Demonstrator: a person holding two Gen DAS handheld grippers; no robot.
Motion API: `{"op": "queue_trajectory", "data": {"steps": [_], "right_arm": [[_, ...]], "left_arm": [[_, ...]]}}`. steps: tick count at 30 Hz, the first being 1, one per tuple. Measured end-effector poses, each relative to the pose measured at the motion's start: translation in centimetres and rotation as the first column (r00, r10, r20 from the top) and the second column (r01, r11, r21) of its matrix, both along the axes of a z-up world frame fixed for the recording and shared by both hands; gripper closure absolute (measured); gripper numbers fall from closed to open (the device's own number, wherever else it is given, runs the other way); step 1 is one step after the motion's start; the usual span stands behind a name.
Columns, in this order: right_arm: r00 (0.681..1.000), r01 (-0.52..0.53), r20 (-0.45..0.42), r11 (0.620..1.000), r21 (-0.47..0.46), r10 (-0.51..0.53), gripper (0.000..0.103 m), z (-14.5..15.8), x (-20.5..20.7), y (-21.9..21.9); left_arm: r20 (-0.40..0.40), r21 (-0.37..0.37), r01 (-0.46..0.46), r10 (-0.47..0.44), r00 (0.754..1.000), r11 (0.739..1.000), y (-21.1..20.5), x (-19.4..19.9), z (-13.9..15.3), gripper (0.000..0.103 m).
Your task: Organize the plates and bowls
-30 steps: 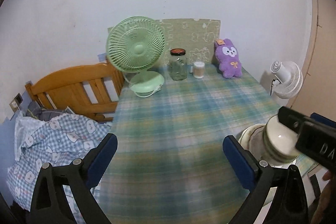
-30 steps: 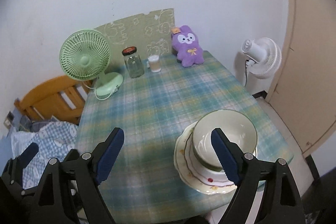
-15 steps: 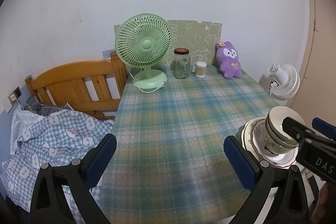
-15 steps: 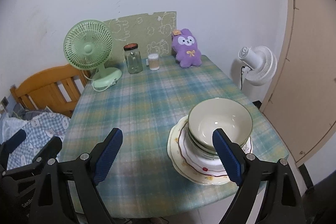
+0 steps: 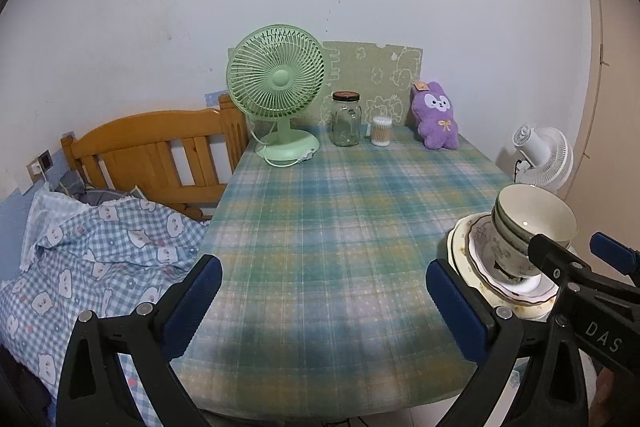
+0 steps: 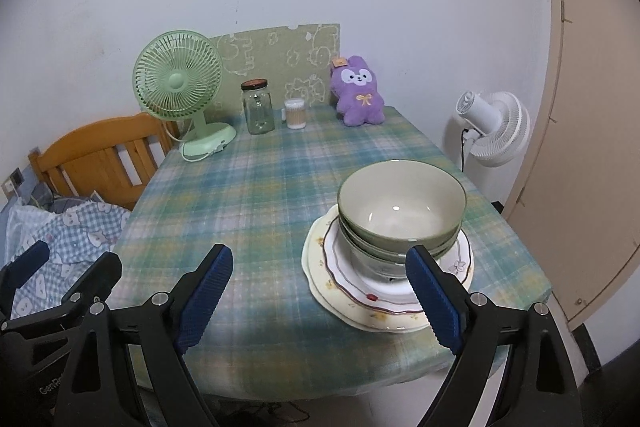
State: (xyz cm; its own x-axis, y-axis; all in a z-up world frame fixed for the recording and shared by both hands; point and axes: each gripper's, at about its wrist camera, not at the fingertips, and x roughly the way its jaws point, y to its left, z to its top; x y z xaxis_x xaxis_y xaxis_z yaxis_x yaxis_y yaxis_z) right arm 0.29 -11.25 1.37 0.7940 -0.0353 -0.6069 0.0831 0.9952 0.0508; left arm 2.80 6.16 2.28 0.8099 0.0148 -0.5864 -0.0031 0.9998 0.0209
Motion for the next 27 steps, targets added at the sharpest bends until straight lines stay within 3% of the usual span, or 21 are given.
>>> {"op": "queue_trajectory", "data": {"steps": [10, 27], "right_arm": [[0.999, -0.008, 0.033, 1.000, 0.014, 0.008, 0.013, -2.0, -0.8, -0.5], [0.999, -0.038, 0.022, 0.999, -0.006, 0.038, 0.013, -1.6, -0.5, -0.5]], "left_arm": [[0.036, 0.005, -0.023, 0.022, 0.999, 1.000, -0.6, -1.2, -1.6, 0.000], [0.024, -0.018, -0.075, 0.075, 0.997, 0.997, -0.6, -1.0, -1.3, 0.000]]}}
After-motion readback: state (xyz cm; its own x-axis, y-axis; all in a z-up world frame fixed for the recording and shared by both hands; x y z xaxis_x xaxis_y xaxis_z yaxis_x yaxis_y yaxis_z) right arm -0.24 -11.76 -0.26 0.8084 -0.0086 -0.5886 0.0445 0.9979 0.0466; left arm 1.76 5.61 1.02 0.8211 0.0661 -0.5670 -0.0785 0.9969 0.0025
